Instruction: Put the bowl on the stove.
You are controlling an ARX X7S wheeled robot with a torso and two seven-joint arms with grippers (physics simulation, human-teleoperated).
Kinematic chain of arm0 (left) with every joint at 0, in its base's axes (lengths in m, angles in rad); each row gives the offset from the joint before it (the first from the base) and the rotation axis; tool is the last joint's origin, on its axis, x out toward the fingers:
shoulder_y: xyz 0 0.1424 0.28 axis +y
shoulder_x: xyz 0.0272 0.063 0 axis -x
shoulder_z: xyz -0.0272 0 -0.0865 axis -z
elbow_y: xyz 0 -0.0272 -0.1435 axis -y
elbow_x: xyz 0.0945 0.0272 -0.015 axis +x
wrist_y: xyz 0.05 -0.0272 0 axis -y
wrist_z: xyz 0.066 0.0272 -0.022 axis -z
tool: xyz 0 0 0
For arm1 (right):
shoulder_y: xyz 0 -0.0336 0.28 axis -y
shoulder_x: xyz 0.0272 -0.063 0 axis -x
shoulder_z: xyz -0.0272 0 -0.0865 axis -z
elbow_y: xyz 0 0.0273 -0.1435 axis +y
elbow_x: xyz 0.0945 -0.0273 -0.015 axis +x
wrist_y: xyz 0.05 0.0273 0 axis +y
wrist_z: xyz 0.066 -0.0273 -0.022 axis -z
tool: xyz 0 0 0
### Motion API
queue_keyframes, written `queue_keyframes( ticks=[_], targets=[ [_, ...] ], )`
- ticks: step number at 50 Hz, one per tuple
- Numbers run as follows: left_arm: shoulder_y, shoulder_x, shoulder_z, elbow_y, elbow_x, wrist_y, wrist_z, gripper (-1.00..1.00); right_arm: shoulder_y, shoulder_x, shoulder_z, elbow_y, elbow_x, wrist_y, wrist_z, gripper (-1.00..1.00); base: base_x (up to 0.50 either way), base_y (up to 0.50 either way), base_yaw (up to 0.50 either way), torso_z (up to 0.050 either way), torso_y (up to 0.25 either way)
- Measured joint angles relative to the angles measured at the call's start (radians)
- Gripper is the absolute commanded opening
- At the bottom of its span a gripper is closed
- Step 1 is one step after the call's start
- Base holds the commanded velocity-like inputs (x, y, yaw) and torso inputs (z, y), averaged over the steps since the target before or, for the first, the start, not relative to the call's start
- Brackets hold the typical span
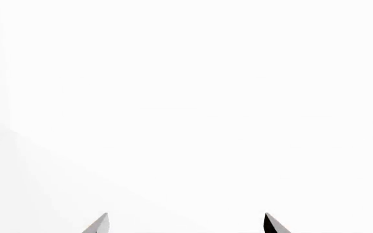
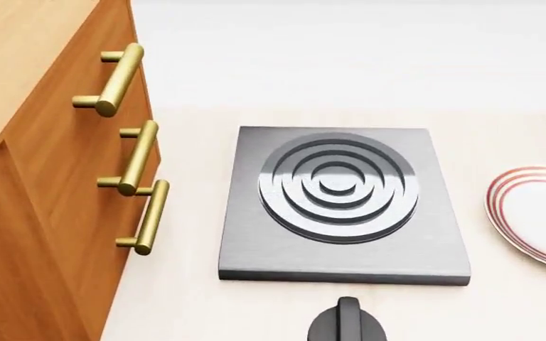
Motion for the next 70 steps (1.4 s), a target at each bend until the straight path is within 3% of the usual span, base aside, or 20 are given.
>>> queue_keyframes(
  ticks=[14, 24, 31, 44, 70],
  targets=[
    [0.007, -0.003, -0.007, 0.0, -0.009, 0.001, 0.009, 1.0, 0.105, 0.287, -0.058, 0.17, 0.154, 0.208, 0.044, 1.0, 0.0, 0.0, 0.0, 0.0, 0.0],
    [0.011, -0.005, -0.009, 0.003, -0.01, 0.001, 0.017, 1.0, 0.041, 0.489, -0.021, 0.291, 0.232, 0.415, -0.018, 1.0, 0.0, 0.0, 0.0, 0.0, 0.0],
    [0.014, -0.007, -0.015, 0.004, -0.011, 0.002, 0.021, 1.0, -0.03, 0.574, 0.017, 0.333, 0.249, 0.528, -0.07, 1.0, 0.0, 0.0, 0.0, 0.0, 0.0],
    [0.021, -0.007, -0.018, 0.003, -0.012, 0.0, 0.027, 1.0, -0.165, 0.611, 0.07, 0.356, 0.2, 0.602, -0.141, 1.0, 0.0, 0.0, 0.0, 0.0, 0.0],
    [0.031, -0.009, -0.023, 0.003, -0.009, -0.003, 0.035, 1.0, -0.301, 0.593, 0.093, 0.337, 0.123, 0.581, -0.208, 1.0, 0.0, 0.0, 0.0, 0.0, 0.0]
  ],
)
